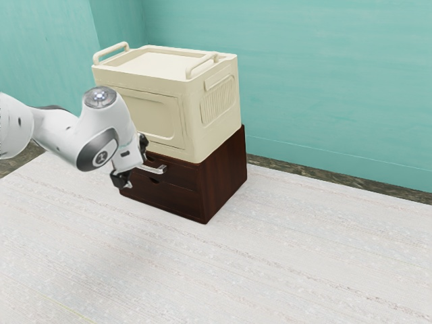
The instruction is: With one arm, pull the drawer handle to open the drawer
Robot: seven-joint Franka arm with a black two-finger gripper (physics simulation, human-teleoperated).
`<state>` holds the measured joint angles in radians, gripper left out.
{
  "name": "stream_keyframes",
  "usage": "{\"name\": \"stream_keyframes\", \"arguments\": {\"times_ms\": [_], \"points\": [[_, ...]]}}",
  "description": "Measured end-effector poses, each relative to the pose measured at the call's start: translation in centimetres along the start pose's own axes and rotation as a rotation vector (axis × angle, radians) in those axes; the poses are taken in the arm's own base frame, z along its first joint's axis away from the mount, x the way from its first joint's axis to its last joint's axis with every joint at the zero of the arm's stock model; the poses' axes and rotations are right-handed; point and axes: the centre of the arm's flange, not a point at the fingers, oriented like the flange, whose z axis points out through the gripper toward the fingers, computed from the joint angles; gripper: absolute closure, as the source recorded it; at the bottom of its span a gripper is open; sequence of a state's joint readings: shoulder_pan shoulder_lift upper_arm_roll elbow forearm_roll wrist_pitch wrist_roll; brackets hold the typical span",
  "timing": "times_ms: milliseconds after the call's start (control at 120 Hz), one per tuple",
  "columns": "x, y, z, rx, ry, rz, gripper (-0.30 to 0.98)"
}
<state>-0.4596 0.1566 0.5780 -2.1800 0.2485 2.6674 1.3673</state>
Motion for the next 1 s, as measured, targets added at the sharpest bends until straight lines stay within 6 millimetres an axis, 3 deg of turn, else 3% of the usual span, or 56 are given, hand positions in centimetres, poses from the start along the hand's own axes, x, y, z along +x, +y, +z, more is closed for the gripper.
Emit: {"name": "stream_keyframes", "arguments": {"times_ms": [233,767,1000], "points": [[-0.9,0.0,0.5,-0.006,0.032,-0.066,0.0],[-0.2,-0.3,3.2,-0.033,0.062,-0.041,0.0],[-0.6,-1.8,2.6,-0.002,0.058,-0.024,0.0]]}}
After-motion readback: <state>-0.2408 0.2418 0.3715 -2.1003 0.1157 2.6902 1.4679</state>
